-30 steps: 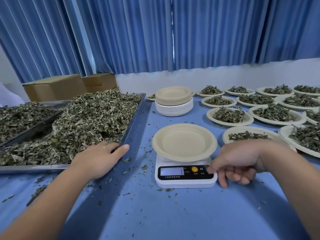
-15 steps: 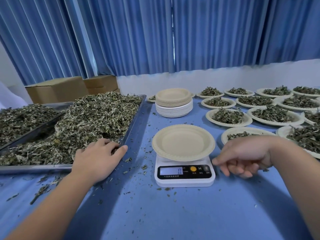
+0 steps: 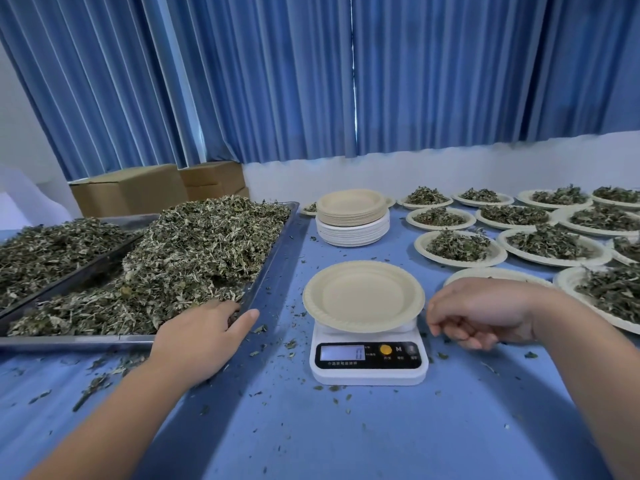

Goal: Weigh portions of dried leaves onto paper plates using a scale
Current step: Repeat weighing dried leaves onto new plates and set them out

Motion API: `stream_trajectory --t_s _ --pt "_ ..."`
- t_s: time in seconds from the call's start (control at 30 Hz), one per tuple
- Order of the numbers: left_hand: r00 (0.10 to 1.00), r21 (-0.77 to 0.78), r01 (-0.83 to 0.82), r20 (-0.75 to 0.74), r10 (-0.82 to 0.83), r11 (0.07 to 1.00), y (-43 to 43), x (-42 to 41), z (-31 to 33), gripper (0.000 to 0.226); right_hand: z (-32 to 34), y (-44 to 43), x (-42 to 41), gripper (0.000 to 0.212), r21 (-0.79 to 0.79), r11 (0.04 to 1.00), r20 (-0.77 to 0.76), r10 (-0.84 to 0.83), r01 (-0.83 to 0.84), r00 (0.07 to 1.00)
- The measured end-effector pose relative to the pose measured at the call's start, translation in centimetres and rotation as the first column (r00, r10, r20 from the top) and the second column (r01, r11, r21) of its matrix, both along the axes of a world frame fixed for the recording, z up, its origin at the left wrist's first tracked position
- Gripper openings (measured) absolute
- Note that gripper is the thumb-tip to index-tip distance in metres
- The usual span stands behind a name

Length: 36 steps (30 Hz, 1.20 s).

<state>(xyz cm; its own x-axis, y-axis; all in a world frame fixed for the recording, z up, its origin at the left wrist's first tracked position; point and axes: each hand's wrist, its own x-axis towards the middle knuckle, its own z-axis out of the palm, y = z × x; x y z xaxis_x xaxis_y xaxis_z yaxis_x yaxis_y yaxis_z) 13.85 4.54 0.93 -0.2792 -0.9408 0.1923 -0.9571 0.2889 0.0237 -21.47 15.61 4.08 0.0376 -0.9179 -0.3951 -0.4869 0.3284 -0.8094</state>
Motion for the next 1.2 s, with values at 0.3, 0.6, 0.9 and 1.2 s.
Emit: stream_trajectory --t_s 0.3,0.6,0.9,1.2 --pt "0.966 0.125 0.068 -0.255 -0.034 0.99 -1.3 0.7 2.1 0.06 0.2 0.1 -0.3 0.018 0.028 1.0 0.015 0.012 -0.012 1.0" --pt "0.829 0.142 0.014 -0.556 0.068 0.99 -3.4 1.8 3.4 0.04 0.2 0.1 -0.5 0.019 0.025 1.0 0.026 -0.012 0.011 1.0" --pt "0.57 -0.092 0.183 -0.801 -0.182 0.979 -2.0 -4.3 8.4 0.032 0.2 -0.3 -0.5 0.028 -0.008 0.996 0.051 -0.092 0.092 0.994" --pt "0.527 -0.124 0.419 -0.774 -0.352 0.899 -0.5 -14.6 7.5 0.025 0.3 -0.3 -0.5 0.024 -0.046 0.993 0.063 -0.103 0.106 0.993"
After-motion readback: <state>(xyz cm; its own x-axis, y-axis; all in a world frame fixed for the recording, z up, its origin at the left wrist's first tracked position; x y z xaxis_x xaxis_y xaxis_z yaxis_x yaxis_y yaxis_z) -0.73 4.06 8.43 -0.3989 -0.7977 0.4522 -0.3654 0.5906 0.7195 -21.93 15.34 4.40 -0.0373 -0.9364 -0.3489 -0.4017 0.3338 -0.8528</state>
